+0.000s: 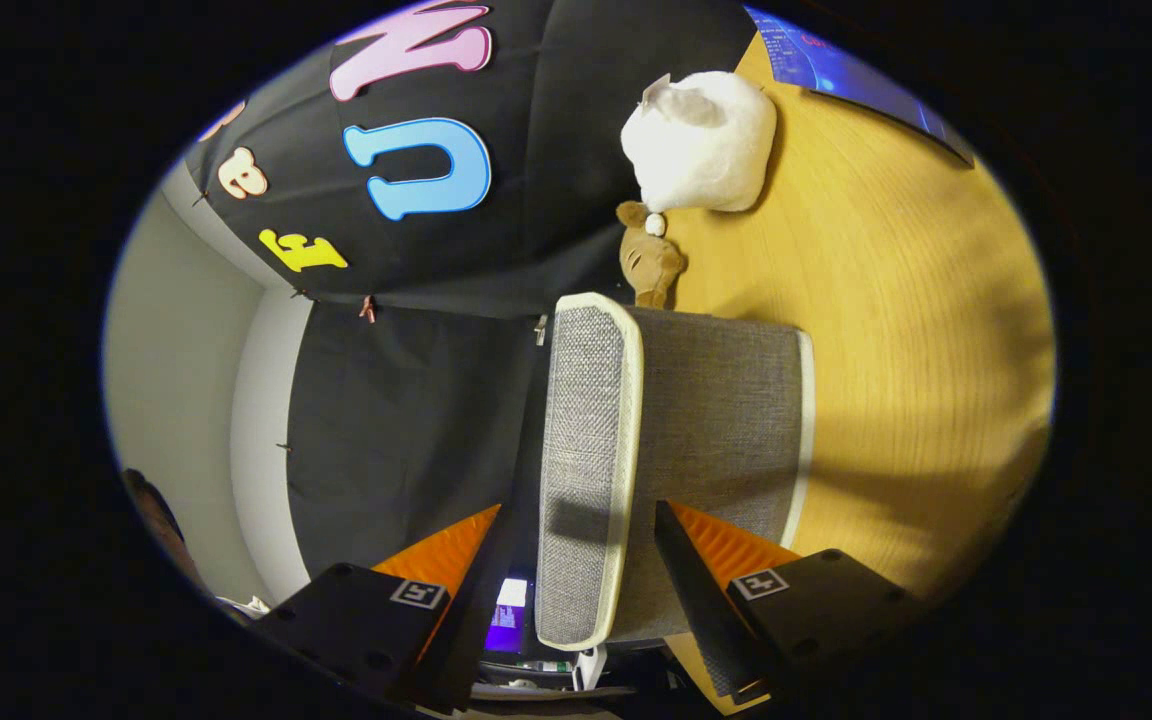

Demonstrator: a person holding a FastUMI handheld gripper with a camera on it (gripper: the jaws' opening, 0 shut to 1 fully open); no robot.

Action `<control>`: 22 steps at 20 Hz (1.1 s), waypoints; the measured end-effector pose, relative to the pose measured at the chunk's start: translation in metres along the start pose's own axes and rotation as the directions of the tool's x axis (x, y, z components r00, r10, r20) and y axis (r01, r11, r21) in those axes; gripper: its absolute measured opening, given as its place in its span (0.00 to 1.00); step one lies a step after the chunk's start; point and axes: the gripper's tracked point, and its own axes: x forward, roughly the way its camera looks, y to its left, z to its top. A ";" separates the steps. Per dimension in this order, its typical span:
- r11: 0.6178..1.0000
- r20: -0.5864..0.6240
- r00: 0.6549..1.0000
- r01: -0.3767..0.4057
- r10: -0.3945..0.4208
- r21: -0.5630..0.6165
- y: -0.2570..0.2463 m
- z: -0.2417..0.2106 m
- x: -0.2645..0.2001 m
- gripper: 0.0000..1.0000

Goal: Open the storage box then place both shoes into the box .Put the left shoe in first, then the right shoe, with the right side of both shoes facing outward in a uniform manner.

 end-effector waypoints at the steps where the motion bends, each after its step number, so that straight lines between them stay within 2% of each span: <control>1: 1.000 -0.003 1.000 -0.007 0.007 0.005 -0.001 -0.001 0.002 0.87; 3: 1.000 -0.009 1.000 -0.016 0.017 0.027 0.000 -0.004 0.005 0.75; 5: 0.999 -0.006 1.000 -0.021 0.021 0.035 0.002 -0.005 0.007 0.75; 6: 1.000 -0.011 1.000 0.000 0.000 0.032 -0.003 -0.006 0.009 0.67; 7: 0.999 -0.010 1.000 0.006 -0.006 0.051 -0.006 -0.007 0.009 0.52; 9: 0.997 0.017 0.999 -0.041 0.040 0.065 0.013 0.004 0.001 0.21; 10: 0.999 0.023 0.999 -0.025 0.024 0.039 0.018 0.003 -0.001 0.06; 13: 1.000 0.021 1.000 0.006 -0.005 -0.028 0.038 -0.003 0.004 0.05; 16: 0.997 0.050 0.999 -0.010 0.014 -0.078 0.082 -0.001 0.010 0.05; 22: 0.976 0.067 0.998 0.012 0.003 -0.217 0.158 -0.003 0.067 0.05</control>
